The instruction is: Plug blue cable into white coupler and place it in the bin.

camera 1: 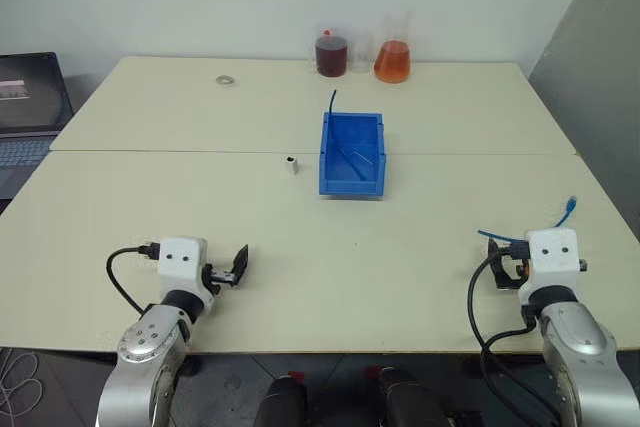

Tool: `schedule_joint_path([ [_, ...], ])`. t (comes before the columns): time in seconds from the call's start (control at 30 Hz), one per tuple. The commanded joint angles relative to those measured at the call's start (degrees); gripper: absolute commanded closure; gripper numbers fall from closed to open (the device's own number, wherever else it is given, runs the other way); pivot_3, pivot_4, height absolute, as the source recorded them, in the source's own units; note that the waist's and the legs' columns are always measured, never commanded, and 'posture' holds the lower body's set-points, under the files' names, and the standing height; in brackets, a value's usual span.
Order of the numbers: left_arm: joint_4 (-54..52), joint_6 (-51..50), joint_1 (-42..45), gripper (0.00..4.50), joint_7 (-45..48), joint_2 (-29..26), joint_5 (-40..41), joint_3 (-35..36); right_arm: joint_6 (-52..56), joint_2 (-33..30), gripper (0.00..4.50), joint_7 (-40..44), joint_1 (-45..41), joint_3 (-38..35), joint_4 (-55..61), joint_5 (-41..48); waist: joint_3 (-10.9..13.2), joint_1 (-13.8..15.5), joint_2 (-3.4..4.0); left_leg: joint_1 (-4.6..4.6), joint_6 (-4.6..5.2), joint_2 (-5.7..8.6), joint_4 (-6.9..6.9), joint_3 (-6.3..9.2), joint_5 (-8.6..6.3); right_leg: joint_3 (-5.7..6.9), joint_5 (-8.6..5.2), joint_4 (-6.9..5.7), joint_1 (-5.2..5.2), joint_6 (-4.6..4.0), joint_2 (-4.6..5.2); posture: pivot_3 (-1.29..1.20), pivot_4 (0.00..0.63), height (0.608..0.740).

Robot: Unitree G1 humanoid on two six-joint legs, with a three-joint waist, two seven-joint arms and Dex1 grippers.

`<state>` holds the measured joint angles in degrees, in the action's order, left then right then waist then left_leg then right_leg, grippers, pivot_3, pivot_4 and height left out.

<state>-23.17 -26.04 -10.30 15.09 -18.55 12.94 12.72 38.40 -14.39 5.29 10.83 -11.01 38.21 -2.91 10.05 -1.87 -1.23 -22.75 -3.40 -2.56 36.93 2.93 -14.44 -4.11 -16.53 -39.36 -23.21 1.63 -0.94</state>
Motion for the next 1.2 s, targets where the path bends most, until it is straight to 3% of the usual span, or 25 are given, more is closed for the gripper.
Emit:
schedule_joint_path([
  [0.03,-1.68,0.19,1.15,0.0,-0.16,0.08,0.31,-0.17,-1.78,0.4,0.04,-0.72,0.4,-2.0,1.15,0.06,0.0,0.0,0.0,0.0,0.0,0.0,0.0,0.0,0.0,0.0,0.0,0.0,0.0,0.0,0.0,0.0,0.15,0.74],
  [0.9,0.65,2.06,4.68,0.0,3.35,-1.53,-0.32,-2.66,-1.83,1.42,0.04,-2.93,-2.92,-2.98,-0.75,-0.91,-0.01,-0.03,0.0,0.0,0.0,0.01,-0.01,-0.01,0.0,-0.01,0.0,0.0,0.0,0.0,0.0,0.0,0.15,0.74],
  [1.03,-0.57,2.66,6.42,0.0,10.41,-5.47,0.82,-6.07,-1.54,1.41,0.04,-3.33,-3.45,-3.74,-1.39,-0.63,-0.01,-0.03,0.01,0.01,0.0,0.01,-0.01,-0.01,0.0,-0.01,0.0,0.0,0.0,0.0,-0.01,0.0,0.15,0.74],
  [1.2,0.97,4.05,14.94,0.0,24.31,-12.13,3.37,-12.86,1.21,1.69,0.04,-4.3,-6.35,-6.6,-2.68,0.21,-0.03,0.0,0.04,0.0,0.0,0.03,0.0,-0.02,0.0,0.0,0.01,0.0,0.0,0.01,-0.01,0.0,0.15,0.74],
])
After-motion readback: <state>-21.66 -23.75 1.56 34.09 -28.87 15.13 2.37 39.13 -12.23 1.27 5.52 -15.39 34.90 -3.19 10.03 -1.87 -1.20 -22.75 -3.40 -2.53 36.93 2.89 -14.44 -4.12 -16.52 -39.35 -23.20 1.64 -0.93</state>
